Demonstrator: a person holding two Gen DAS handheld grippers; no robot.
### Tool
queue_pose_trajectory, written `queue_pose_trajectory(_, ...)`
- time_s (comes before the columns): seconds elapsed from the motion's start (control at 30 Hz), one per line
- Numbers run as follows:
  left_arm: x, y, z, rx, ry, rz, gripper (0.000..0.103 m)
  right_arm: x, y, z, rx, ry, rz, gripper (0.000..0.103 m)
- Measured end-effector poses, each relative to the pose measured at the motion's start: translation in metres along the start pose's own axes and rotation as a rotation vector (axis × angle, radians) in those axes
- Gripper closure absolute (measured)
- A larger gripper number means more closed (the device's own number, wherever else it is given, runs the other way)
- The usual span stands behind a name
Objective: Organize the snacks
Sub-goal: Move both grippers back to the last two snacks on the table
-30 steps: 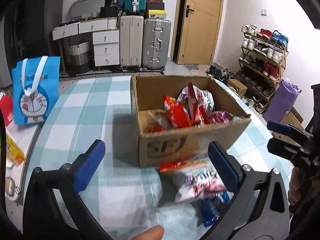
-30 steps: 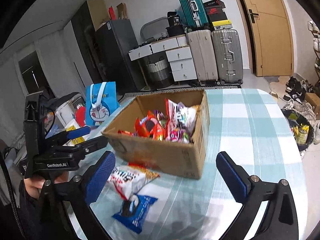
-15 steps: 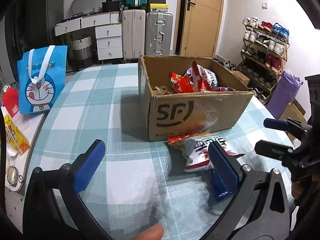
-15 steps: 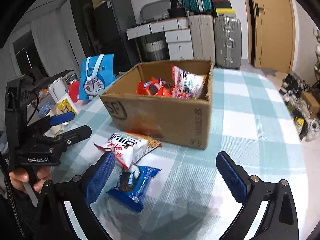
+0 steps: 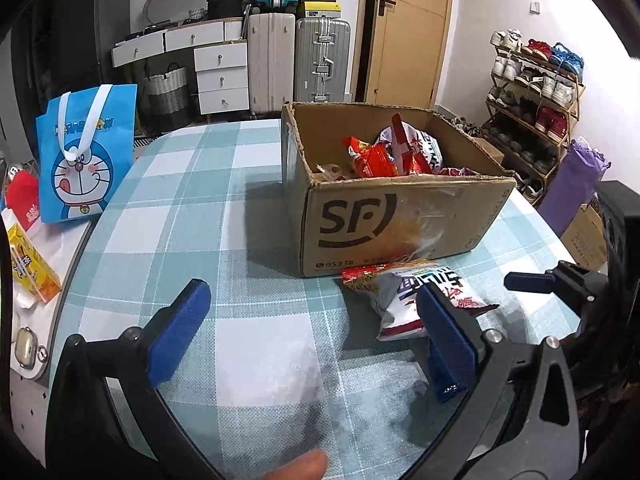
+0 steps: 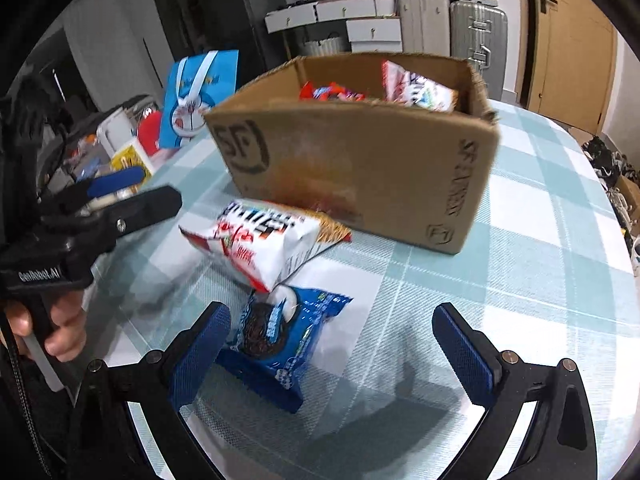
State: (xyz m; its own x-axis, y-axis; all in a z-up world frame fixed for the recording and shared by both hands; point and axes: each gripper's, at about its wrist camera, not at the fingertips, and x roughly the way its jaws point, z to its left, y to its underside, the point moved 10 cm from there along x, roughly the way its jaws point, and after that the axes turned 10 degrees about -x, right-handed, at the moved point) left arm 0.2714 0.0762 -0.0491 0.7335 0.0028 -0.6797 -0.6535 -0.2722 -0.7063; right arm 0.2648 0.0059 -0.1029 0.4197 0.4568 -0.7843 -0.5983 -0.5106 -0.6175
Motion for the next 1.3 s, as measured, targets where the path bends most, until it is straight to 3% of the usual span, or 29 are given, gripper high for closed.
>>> queue_pose_trajectory(0.37, 0.002, 0.001, 0.001, -0.004, -0.004, 0.006, 0.000, 0.019, 0.008, 0.011, -0.040, 0.034, 0.038, 0.000)
queue_pose_trajectory(0.9, 0.007, 0.006, 0.002, 0.000, -0.008, 0.020, 0.000, 0.012, 0.010, -0.047, 0.037, 0.130, 0.046, 0.000)
queue_pose_trajectory(1.03, 0.010, 0.009, 0.000, 0.005, -0.007, 0.024, 0.000, 0.006, 0.012, -0.069, 0.088, 0.190, 0.031, 0.000)
queue_pose_trajectory(1.3, 0.012, 0.011, -0.003, 0.008, -0.007, 0.031, 0.000, 0.012, 0.008, -0.045, 0.081, 0.098, 0.019, 0.001)
